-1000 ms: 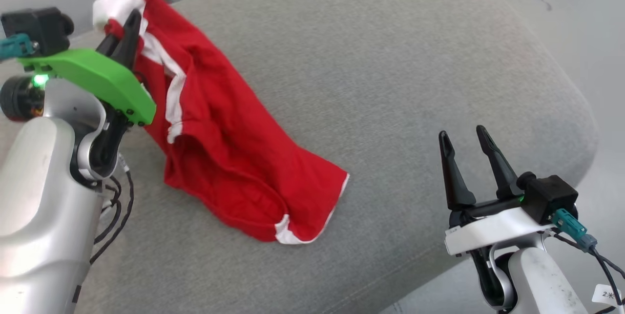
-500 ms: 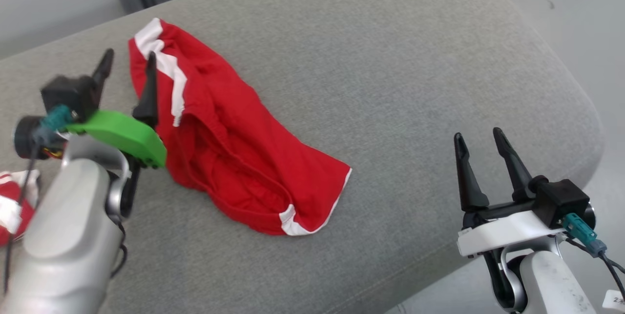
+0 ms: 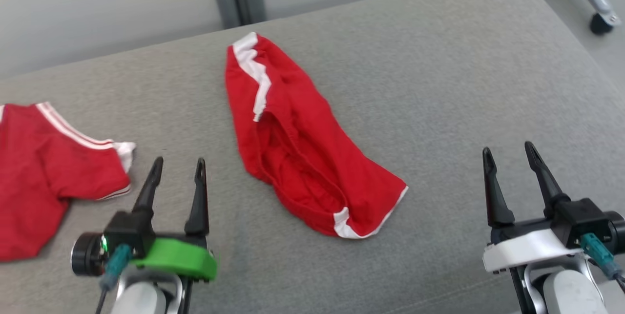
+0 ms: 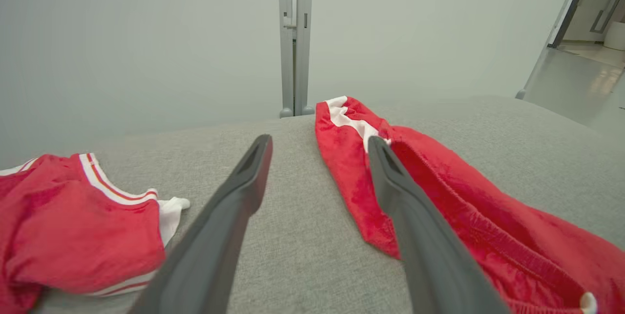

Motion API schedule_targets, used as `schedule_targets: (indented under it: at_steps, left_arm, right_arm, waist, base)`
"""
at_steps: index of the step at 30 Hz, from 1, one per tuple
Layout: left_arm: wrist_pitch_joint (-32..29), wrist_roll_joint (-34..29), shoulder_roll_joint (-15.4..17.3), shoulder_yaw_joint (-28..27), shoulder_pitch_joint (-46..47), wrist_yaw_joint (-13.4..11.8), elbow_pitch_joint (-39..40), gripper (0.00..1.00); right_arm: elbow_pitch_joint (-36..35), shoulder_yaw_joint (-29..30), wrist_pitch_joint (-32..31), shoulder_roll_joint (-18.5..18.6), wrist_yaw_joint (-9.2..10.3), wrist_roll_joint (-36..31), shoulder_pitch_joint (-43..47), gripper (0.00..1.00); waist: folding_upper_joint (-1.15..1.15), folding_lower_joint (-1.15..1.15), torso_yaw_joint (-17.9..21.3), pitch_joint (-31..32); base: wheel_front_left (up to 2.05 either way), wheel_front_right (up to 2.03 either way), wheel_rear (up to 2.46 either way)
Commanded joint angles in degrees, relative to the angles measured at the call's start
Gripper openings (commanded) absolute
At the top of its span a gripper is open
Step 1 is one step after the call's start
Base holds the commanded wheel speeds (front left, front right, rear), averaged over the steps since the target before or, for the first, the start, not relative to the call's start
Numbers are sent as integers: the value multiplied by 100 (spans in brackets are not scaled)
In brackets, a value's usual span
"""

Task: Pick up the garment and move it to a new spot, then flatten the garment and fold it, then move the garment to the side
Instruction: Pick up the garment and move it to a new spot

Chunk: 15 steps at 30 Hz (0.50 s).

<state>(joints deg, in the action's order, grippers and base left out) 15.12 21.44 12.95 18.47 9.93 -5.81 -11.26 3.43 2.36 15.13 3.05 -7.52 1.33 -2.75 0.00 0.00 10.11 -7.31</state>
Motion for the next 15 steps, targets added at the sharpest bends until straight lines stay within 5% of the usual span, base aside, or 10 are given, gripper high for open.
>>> schedule_targets:
  at_steps: [1,15]
  left_arm:
    - [2,-186,-88,-103,-239,25,147,100]
    - [2,-1004,-765,-1296,-1696,670,234,100]
  right_arm:
    - [-11,53,3,57,5,-79,121,100]
    - [39,288,3,12,6,-121,719,100]
  waist:
    - [0,0,-562,342]
    - [0,0,-1124,679]
  base:
    - [0,0,0]
    - [0,0,0]
